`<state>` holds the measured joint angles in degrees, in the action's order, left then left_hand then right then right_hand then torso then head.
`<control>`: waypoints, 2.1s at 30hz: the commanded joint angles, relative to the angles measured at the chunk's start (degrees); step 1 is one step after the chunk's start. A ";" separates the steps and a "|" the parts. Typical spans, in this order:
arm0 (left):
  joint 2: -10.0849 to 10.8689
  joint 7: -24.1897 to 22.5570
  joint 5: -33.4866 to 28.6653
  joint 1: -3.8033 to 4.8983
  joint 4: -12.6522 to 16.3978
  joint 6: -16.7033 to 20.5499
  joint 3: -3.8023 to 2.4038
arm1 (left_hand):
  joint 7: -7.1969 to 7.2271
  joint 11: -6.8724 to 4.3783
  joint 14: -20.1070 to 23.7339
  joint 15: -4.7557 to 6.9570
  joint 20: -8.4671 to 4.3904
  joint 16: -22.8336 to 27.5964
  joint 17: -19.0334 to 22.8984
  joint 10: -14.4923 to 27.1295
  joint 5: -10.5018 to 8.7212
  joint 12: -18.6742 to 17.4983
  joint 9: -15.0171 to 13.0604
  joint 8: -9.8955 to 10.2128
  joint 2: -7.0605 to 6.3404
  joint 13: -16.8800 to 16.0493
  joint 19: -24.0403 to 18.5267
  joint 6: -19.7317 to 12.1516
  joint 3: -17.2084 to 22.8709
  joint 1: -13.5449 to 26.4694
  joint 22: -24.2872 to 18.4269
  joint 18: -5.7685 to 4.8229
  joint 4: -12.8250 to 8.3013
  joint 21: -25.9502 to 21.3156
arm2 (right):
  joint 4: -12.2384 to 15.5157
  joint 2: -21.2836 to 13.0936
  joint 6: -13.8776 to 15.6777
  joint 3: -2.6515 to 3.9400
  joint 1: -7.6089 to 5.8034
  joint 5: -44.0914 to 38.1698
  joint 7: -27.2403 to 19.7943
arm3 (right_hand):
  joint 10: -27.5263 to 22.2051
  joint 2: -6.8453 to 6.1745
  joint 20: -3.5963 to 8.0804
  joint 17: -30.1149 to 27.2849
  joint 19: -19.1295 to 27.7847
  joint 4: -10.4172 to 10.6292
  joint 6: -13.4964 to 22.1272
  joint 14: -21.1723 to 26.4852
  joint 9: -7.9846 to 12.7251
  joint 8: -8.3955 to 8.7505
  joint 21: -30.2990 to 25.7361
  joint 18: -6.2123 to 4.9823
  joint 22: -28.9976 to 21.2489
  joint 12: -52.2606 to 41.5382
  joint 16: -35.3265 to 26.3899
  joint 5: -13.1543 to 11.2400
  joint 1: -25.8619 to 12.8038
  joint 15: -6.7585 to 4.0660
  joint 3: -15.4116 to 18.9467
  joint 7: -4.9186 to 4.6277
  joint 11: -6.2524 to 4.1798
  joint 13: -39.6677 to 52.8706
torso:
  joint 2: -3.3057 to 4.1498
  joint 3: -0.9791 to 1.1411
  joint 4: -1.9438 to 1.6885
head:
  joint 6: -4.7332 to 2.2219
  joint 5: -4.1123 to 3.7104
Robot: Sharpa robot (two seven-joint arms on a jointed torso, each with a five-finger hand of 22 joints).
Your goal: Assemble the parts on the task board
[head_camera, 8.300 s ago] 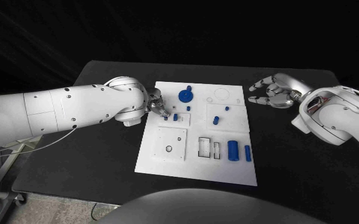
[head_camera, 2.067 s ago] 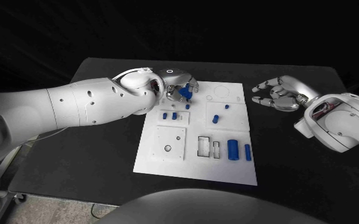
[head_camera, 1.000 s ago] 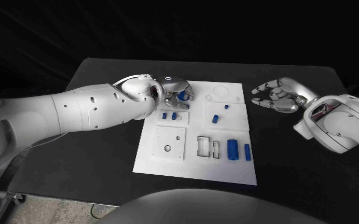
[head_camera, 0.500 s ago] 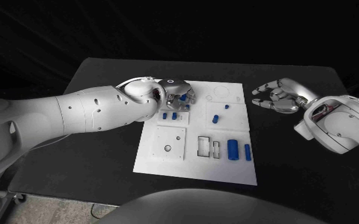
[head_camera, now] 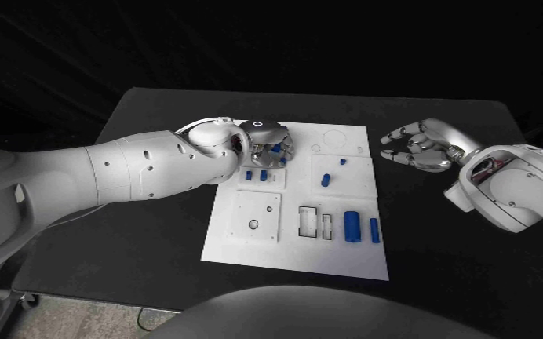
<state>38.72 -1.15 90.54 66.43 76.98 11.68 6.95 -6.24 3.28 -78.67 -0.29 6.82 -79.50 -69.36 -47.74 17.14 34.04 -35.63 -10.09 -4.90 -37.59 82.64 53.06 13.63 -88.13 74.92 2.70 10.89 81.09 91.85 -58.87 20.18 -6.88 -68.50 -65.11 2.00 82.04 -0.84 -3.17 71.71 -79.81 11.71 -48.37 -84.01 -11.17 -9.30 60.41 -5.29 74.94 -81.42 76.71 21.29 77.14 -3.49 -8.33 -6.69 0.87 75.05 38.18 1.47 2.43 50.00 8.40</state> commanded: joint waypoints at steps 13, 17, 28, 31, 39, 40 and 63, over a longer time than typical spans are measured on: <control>-0.14 -1.13 1.13 -0.21 -0.16 0.59 -0.02 | 0.27 -0.84 -0.95 1.06 -1.16 -0.49 0.43 -7.38 -0.18 -4.24 1.44 -0.77 -0.39 5.17 1.13 4.39 2.88 -0.41 12.24 -0.54 -1.74 1.16 | -0.37 0.25 -1.01 0.01 0.15 0.38 0.03 | -0.47 -0.42 -0.03 -0.20 0.24 -0.03 -0.27 -1.45 0.07 -0.07 -0.38 -0.59 5.58 0.26 -0.28 0.44 -0.01 0.47 -0.53 0.04 0.00 3.50 | -0.01 -0.01 0.03 | 0.00 -0.12; 0.37 -1.66 1.16 -0.21 0.21 2.80 -0.13 | 0.16 -0.89 -1.40 1.17 -1.25 -0.74 0.14 -9.12 -0.08 -4.90 1.72 -0.76 -0.53 6.02 1.50 5.04 3.32 -0.43 12.39 -0.65 -2.17 1.57 | -0.40 0.24 -0.85 0.01 0.19 0.40 -0.03 | -0.47 -0.42 -0.03 -0.20 0.24 -0.03 -0.27 -1.45 0.07 -0.07 -0.38 -0.59 5.58 0.26 -0.28 0.44 -0.01 0.47 -0.53 0.04 0.00 3.50 | -0.02 -0.05 0.03 | 0.00 -0.42; 5.22 -0.55 0.64 2.83 5.74 5.18 -0.51 | 0.05 -0.73 -0.94 1.04 -1.24 -0.12 1.43 -10.12 -0.49 -6.98 2.33 -0.27 -1.03 7.65 1.11 5.22 3.70 0.11 12.19 -0.51 -2.22 1.02 | -0.34 0.30 -0.64 0.01 0.22 0.50 -0.27 | -0.54 -0.41 -0.04 -0.31 0.29 -0.04 -0.33 -1.41 0.09 -0.08 -0.53 -0.61 5.55 0.33 -0.36 0.46 0.02 0.49 -0.60 0.02 0.04 3.41 | 0.08 0.05 -0.03 | 0.00 -0.46; 6.62 0.34 0.29 3.82 7.29 4.91 -0.55 | 0.09 -0.73 -0.64 1.03 -1.21 0.17 1.96 -10.21 -0.61 -7.41 2.49 -0.11 -1.15 7.95 0.86 5.16 3.83 0.06 12.08 -0.44 -2.33 0.71 | -0.34 0.44 -1.12 0.01 0.22 0.69 -0.31 | -0.55 -0.41 -0.04 -0.32 0.30 -0.04 -0.34 -1.41 0.09 -0.09 -0.55 -0.61 5.54 0.34 -0.37 0.46 0.03 0.50 -0.61 0.02 0.05 3.40 | 0.06 0.10 -0.09 | 0.00 -0.26; 8.87 1.87 0.14 4.34 9.19 1.44 -0.39 | 0.05 -0.63 -0.05 0.96 -1.16 0.64 2.80 -10.19 -0.91 -8.23 2.79 0.17 -1.13 8.47 0.36 5.15 4.16 -0.03 11.88 -0.29 -2.53 0.11 | -0.80 0.85 -1.99 0.01 0.22 1.21 -0.49 | -0.62 -0.43 -0.05 -0.43 0.34 -0.05 -0.33 -1.37 0.11 -0.08 -0.68 -0.63 5.51 0.40 -0.45 0.46 0.03 0.51 -0.63 0.01 0.05 3.32 | 0.09 -0.08 -0.15 | 0.00 -0.35; 9.10 1.95 0.14 4.27 9.29 1.34 -0.35 | 0.05 -0.63 -0.04 0.96 -1.16 0.65 2.82 -10.18 -0.93 -8.25 2.80 0.17 -1.13 8.48 0.36 5.15 4.16 -0.03 11.88 -0.29 -2.53 0.10 | -0.87 0.89 -2.09 0.01 0.22 1.25 -0.50 | -0.63 -0.43 -0.05 -0.44 0.35 -0.05 -0.33 -1.37 0.11 -0.07 -0.71 -0.64 5.50 0.41 -0.46 0.46 0.03 0.51 -0.63 0.01 0.05 3.31 | 0.03 -0.06 -0.08 | 0.00 -0.20; 8.87 4.06 4.01 1.24 7.66 2.40 -0.05 | 0.08 -0.49 0.35 0.82 -1.05 0.89 3.33 -10.12 -1.35 -9.43 3.14 0.44 -1.47 9.27 0.42 5.23 4.16 0.54 11.94 -0.34 -2.41 0.20 | -1.69 1.07 -3.86 0.01 0.92 1.81 -0.63 | -1.04 -0.46 -0.12 -1.00 0.67 -0.13 -0.19 -1.12 0.26 0.09 -1.55 -0.77 5.28 0.79 -0.92 0.46 0.18 0.60 -0.90 -0.08 0.12 2.86 | -0.06 -0.01 -0.10 | 0.00 -0.09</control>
<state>47.74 1.97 93.07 67.73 84.68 14.14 6.94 -6.01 2.69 -78.74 0.61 5.84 -78.96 -66.09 -57.62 16.09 24.96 -32.57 -9.94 -6.04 -28.40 83.23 57.93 17.44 -87.89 74.94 2.71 8.34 81.33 90.21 -57.77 17.58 -6.88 -67.64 -63.53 1.83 81.42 -0.85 -3.39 70.80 -79.60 11.55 -48.37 -83.89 -11.00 -9.30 59.12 -5.29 74.95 -80.96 76.16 21.51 77.14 -3.37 -8.81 -6.69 1.09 75.07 38.08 1.40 2.31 50.00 8.21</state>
